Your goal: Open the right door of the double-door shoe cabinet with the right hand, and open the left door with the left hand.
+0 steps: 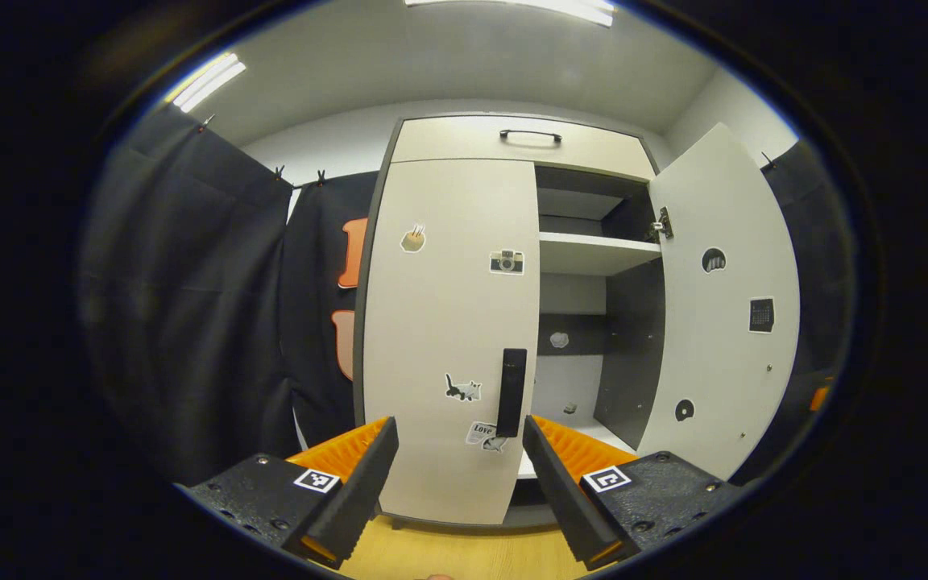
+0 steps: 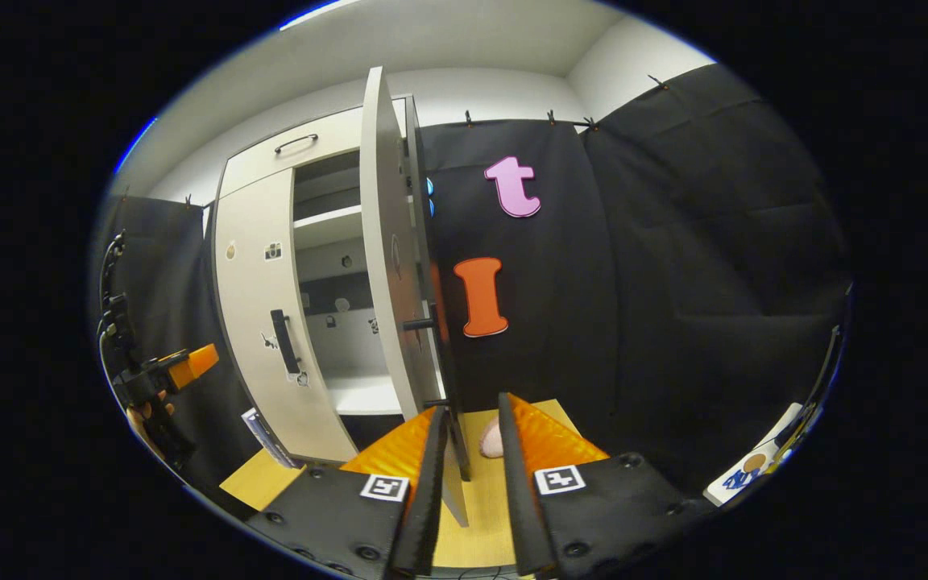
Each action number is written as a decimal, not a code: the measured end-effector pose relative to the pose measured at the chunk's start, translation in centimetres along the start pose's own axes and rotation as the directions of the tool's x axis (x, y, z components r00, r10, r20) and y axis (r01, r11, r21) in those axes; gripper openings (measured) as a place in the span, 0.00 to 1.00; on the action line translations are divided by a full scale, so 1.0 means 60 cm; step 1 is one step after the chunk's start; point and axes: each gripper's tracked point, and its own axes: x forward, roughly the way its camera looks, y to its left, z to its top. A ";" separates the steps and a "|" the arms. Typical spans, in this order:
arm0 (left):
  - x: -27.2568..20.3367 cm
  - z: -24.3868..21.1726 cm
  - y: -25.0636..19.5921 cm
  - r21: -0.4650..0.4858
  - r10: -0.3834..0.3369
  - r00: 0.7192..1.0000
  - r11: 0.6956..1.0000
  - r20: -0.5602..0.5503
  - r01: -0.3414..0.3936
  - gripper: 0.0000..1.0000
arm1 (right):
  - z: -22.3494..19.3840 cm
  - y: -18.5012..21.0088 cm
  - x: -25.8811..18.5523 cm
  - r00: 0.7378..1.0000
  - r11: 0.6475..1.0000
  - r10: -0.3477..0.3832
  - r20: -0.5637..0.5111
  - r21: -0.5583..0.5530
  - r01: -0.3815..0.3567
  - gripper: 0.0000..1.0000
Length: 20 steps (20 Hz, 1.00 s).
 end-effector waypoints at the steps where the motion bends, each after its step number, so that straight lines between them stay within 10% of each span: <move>1: 0.014 -0.006 -0.006 0.002 -0.006 1.000 1.000 -0.006 0.006 0.94 | 0.001 -0.004 0.001 1.000 1.000 -0.004 0.003 -0.011 0.004 0.46; 4: 0.061 -0.019 -0.016 0.035 -0.016 1.000 0.999 -0.013 0.017 0.92 | 0.004 -0.018 0.001 0.999 0.999 -0.030 0.018 -0.039 0.031 1.00; 20: 0.275 -0.106 -0.092 -0.030 -0.148 0.985 0.989 -0.086 0.145 0.89 | 0.018 -0.079 -0.006 0.982 0.982 -0.185 0.040 0.050 0.183 0.99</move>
